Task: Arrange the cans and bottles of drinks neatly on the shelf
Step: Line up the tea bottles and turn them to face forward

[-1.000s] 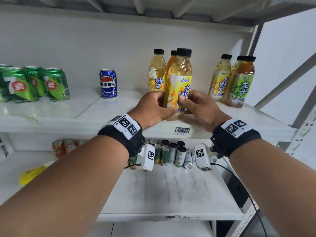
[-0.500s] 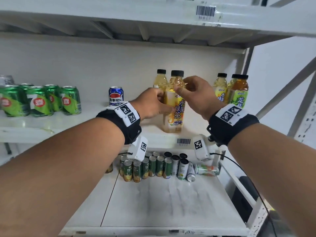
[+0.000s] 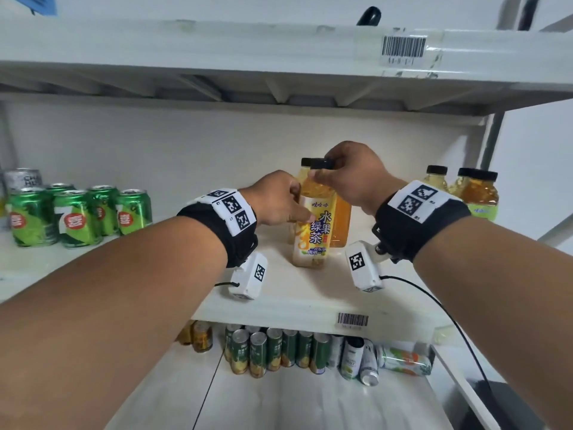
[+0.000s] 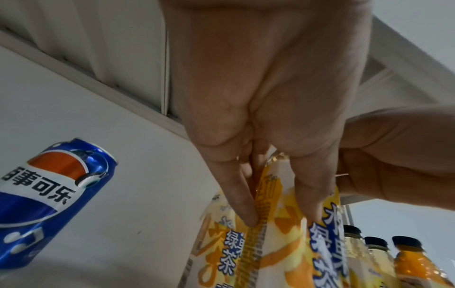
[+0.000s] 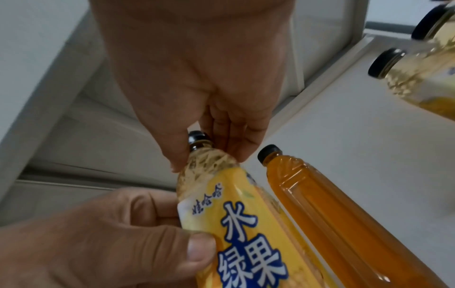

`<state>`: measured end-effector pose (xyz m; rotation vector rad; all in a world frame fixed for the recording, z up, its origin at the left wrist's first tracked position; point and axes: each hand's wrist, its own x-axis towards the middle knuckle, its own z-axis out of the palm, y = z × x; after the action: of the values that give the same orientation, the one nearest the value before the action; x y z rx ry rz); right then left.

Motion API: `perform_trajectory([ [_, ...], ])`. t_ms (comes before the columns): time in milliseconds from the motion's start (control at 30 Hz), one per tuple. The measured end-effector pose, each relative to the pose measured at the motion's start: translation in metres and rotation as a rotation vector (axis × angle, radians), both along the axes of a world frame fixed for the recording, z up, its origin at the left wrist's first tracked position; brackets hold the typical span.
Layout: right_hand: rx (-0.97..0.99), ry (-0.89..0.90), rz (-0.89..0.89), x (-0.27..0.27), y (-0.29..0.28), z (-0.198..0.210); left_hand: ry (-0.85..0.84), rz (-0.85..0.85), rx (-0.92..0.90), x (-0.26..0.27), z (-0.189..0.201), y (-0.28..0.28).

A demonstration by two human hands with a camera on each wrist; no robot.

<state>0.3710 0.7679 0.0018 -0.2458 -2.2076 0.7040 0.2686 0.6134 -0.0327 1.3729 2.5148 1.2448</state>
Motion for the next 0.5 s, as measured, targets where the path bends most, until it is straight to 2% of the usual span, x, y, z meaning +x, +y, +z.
perform_trajectory([
  [267,0.136,-0.039,-0.013,-0.042,0.023,0.0,0.064,0.151,-0.099,-0.033,0.002,0.021],
  [500,0.106,-0.093,0.074,-0.035,0.042,0.009,0.218,0.219,-0.02,-0.022,0.026,0.034],
])
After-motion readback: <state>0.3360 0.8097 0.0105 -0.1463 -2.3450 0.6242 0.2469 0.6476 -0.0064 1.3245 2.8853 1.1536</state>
